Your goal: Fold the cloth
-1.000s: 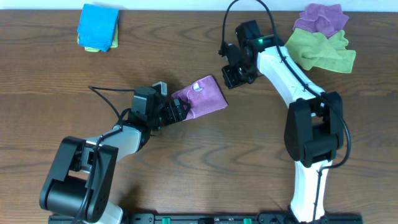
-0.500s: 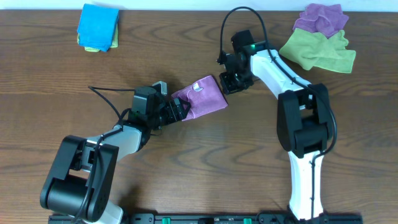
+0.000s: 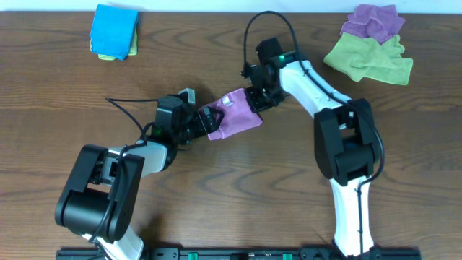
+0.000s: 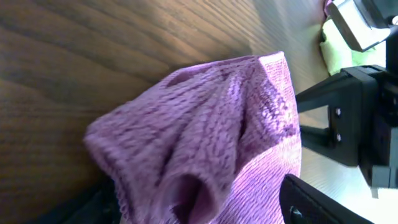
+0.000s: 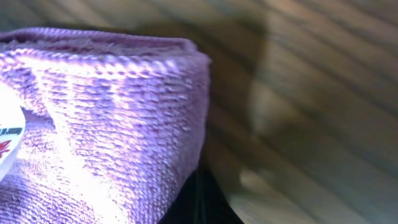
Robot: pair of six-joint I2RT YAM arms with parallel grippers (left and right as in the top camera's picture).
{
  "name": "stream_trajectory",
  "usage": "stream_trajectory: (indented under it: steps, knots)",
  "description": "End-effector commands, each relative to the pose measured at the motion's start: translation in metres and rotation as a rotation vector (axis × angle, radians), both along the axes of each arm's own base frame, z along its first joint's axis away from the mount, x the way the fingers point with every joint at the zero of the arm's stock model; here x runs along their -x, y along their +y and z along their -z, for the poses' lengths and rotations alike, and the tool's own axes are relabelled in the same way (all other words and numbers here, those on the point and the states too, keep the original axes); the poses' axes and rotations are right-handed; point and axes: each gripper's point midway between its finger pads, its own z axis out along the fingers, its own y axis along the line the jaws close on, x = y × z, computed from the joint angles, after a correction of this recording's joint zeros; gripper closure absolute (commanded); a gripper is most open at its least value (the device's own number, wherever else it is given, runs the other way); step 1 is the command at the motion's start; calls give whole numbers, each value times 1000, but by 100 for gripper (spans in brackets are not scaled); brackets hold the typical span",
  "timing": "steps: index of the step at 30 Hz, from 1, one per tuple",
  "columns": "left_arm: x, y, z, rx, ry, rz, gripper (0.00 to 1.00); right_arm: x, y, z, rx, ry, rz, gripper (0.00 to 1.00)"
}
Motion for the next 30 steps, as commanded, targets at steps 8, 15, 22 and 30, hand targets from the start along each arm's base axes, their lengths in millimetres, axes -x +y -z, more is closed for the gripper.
stream_trajectory:
  steps: [8,15,22,30]
  knots:
    - [24,8,43,-30,151,-23,32,13,14,9,-43,57,-12,99]
    - [24,8,44,-30,152,-23,32,23,28,8,-59,77,-40,99]
    - [25,7,44,-27,158,-18,61,28,35,8,-53,75,-59,99]
    - [24,5,41,5,173,-29,94,23,16,8,-37,93,-19,99]
